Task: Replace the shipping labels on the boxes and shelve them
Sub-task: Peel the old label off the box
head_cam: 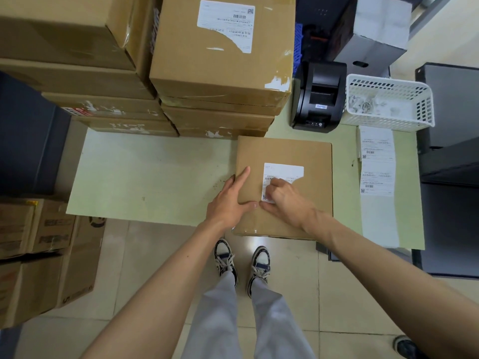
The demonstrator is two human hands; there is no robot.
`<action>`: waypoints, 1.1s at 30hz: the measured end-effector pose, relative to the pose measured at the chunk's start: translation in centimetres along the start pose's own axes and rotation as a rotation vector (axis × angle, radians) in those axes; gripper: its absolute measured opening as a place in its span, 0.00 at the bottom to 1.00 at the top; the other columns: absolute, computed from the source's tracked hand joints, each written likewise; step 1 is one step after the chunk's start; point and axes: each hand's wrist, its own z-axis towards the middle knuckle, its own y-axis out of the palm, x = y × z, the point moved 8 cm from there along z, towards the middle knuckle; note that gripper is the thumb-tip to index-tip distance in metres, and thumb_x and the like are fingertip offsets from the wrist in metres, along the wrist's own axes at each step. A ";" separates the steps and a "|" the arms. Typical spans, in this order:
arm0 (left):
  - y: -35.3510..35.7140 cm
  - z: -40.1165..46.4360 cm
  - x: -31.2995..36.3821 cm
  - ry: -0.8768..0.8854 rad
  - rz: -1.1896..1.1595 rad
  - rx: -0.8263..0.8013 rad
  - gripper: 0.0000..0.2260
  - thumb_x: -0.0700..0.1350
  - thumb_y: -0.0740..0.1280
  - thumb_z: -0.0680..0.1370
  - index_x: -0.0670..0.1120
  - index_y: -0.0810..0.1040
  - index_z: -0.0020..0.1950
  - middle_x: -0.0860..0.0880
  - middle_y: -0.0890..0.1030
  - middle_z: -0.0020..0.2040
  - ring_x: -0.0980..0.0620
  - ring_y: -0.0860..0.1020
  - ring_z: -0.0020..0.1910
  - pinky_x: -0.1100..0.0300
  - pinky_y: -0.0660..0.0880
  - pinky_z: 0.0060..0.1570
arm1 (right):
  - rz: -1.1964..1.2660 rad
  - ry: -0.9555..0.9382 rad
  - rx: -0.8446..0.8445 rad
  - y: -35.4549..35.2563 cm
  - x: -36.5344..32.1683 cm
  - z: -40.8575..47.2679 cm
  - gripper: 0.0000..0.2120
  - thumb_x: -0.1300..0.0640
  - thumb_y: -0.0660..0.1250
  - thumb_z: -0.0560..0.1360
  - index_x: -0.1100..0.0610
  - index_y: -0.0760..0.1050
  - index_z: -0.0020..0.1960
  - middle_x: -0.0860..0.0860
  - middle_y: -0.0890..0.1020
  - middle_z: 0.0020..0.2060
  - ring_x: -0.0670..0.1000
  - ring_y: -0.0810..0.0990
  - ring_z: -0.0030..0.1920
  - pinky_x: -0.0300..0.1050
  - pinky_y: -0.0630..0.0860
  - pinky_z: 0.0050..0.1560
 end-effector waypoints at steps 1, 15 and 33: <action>0.0 0.0 0.0 -0.001 0.004 0.000 0.40 0.59 0.72 0.76 0.75 0.46 0.76 0.56 0.55 0.82 0.51 0.61 0.78 0.48 0.67 0.69 | -0.002 -0.006 0.008 0.1 -0.1 0.2 0.13 0.54 0.65 0.79 0.65 0.75 0.49 0.60 0.76 0.50 0.60 0.75 0.53 0.49 0.68 0.53; -0.2 0.0 0.1 0.010 0.032 -0.002 0.41 0.58 0.72 0.76 0.73 0.47 0.77 0.57 0.56 0.81 0.52 0.62 0.78 0.48 0.67 0.68 | -0.104 0.049 -0.019 -0.5 0.1 0.8 0.10 0.59 0.59 0.79 0.65 0.76 0.49 0.60 0.76 0.50 0.61 0.77 0.52 0.48 0.67 0.48; -0.2 0.3 0.0 0.011 0.038 0.012 0.42 0.59 0.73 0.75 0.73 0.48 0.77 0.57 0.56 0.81 0.51 0.64 0.77 0.49 0.68 0.67 | -0.057 0.074 -0.018 0.5 -1.0 1.0 0.10 0.59 0.60 0.80 0.66 0.76 0.51 0.62 0.77 0.50 0.62 0.77 0.53 0.50 0.69 0.53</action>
